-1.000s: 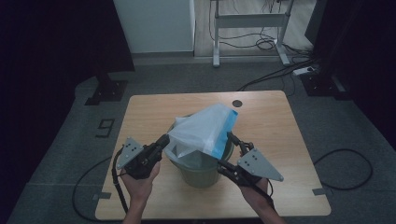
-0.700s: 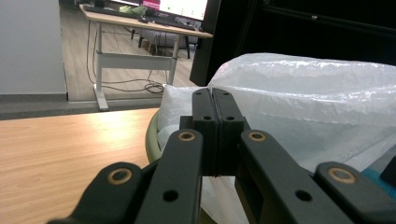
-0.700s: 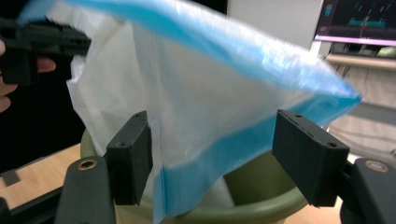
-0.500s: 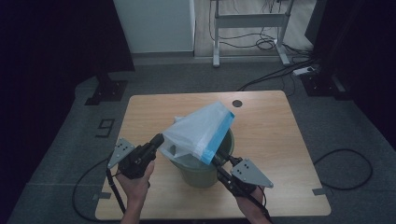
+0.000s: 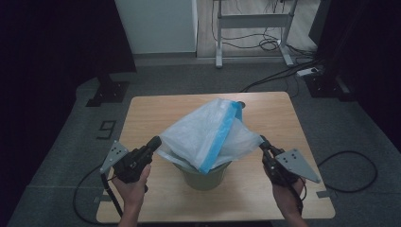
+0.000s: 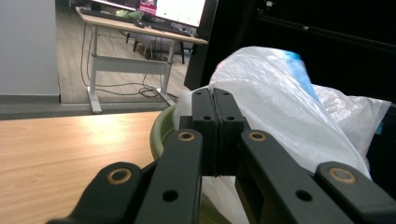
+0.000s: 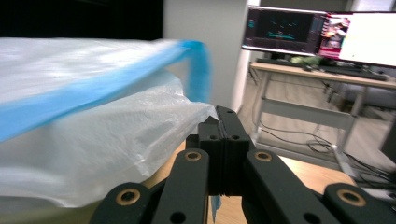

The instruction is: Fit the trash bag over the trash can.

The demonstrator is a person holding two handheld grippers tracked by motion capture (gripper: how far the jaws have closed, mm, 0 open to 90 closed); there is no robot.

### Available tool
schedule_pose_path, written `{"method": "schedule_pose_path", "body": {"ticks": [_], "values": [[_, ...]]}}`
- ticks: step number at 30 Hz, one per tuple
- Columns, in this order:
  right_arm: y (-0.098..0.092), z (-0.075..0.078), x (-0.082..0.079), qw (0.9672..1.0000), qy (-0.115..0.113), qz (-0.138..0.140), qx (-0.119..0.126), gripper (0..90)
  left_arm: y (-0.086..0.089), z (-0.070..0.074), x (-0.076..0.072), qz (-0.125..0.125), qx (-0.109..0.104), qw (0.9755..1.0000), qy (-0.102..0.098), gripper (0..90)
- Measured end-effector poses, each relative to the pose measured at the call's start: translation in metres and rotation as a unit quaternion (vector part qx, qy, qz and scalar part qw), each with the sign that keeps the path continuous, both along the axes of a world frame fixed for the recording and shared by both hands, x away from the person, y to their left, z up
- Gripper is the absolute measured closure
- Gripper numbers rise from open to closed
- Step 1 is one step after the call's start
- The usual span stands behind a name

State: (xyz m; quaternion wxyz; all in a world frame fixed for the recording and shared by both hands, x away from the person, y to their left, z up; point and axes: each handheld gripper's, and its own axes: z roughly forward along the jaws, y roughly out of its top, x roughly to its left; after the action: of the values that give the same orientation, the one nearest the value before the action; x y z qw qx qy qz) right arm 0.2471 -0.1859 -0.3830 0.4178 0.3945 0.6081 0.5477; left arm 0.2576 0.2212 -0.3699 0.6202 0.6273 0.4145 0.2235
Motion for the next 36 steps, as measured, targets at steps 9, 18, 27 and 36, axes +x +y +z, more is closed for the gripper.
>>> {"method": "schedule_pose_path", "body": {"ticks": [9, 18, 27, 36], "values": [[-0.028, -0.030, 0.009, 0.9986, 0.047, -0.023, -0.008, 87.0, 0.005, -0.005, -0.003, -0.009, 0.000, 0.9999, 0.010, 88.5], [-0.044, -0.047, -0.005, 0.9972, 0.071, -0.024, 0.003, 58.9, 0.006, -0.006, -0.005, -0.012, 0.001, 0.9999, 0.011, 88.2], [-0.052, -0.026, -0.038, 0.9976, 0.051, 0.008, 0.045, 50.5, -0.002, -0.006, -0.005, -0.011, 0.002, 0.9999, 0.012, 88.1], [-0.050, -0.056, -0.024, 0.9933, 0.114, 0.016, 0.015, 46.4, -0.006, -0.006, -0.001, -0.011, 0.002, 0.9998, 0.014, 88.1]]}}
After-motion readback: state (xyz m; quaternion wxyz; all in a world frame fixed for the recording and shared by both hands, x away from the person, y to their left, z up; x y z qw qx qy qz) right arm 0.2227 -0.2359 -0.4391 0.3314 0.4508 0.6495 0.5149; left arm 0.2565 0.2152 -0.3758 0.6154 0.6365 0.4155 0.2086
